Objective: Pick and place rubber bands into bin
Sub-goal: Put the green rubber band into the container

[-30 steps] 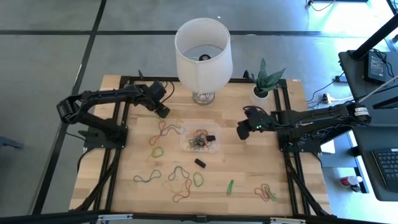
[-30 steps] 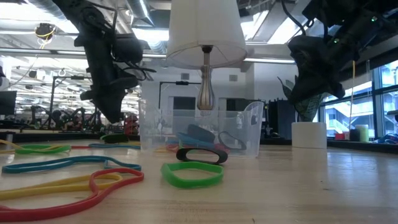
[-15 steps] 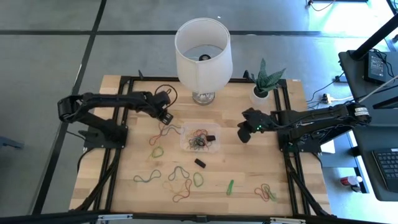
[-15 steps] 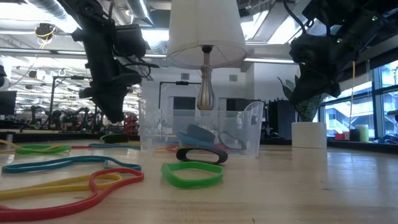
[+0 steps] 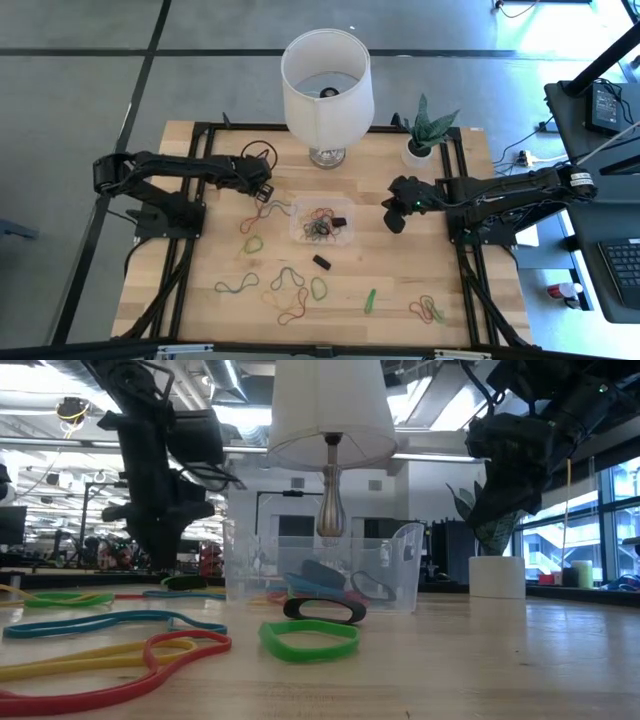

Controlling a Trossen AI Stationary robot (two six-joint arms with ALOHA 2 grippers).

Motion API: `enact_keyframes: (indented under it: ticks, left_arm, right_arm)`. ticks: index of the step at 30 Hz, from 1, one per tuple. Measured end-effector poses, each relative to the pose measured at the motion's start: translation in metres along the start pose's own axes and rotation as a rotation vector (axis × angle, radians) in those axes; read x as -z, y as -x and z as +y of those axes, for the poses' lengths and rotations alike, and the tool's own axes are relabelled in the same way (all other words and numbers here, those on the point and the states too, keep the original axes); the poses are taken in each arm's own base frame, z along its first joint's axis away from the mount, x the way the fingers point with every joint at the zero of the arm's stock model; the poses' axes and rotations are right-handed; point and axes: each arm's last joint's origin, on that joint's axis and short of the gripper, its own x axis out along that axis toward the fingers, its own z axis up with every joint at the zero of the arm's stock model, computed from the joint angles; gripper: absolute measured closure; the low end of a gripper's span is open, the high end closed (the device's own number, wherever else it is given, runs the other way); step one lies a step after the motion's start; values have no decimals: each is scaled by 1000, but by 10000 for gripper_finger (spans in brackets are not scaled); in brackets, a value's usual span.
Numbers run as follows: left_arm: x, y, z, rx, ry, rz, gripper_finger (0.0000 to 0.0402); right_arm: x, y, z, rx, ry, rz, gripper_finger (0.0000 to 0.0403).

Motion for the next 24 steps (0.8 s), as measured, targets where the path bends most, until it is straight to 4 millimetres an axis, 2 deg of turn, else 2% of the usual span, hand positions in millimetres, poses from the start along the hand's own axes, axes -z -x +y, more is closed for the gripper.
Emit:
enact_keyframes:
  ticks: [18, 24]
  left_arm:
    - [0, -1, 0, -10, -18, -10, 324]
    - [0, -11, -6, 38, -45, 38, 324]
  right_arm:
    - [0, 0, 0, 0, 4, 0, 385]
    - [0, 0, 0, 0, 27, 0, 385]
